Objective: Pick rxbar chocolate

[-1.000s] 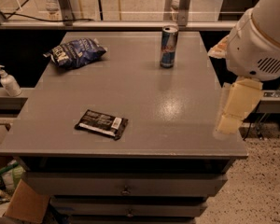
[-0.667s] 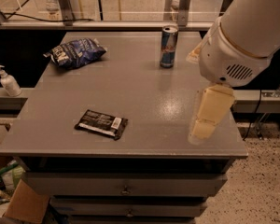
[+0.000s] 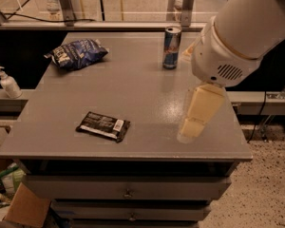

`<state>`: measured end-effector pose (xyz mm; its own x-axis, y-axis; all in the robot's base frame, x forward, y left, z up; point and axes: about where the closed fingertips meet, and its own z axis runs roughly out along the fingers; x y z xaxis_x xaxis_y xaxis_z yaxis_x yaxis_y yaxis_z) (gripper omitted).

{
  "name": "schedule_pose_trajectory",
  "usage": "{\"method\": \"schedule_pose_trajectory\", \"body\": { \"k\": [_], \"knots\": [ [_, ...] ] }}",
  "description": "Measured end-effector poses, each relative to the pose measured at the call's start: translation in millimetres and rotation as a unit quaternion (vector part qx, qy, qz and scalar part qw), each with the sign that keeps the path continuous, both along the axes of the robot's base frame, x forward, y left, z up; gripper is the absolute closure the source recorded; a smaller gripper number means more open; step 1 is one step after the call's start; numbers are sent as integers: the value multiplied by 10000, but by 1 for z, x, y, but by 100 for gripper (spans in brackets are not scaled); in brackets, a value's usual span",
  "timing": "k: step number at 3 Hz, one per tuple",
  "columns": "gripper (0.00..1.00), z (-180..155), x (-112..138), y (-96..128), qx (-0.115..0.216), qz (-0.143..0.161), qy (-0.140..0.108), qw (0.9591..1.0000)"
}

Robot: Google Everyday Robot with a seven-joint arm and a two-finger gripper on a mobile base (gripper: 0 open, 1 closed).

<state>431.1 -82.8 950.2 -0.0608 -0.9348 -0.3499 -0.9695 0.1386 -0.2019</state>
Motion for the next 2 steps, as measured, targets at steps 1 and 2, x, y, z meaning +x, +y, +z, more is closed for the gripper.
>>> {"method": "schedule_pose_trajectory", "body": {
  "k": [1,2],
  "knots": [
    [0,-12,19,44,360,135,54,9992],
    [0,-26,34,87,609,261,173,9977]
  ]
}}
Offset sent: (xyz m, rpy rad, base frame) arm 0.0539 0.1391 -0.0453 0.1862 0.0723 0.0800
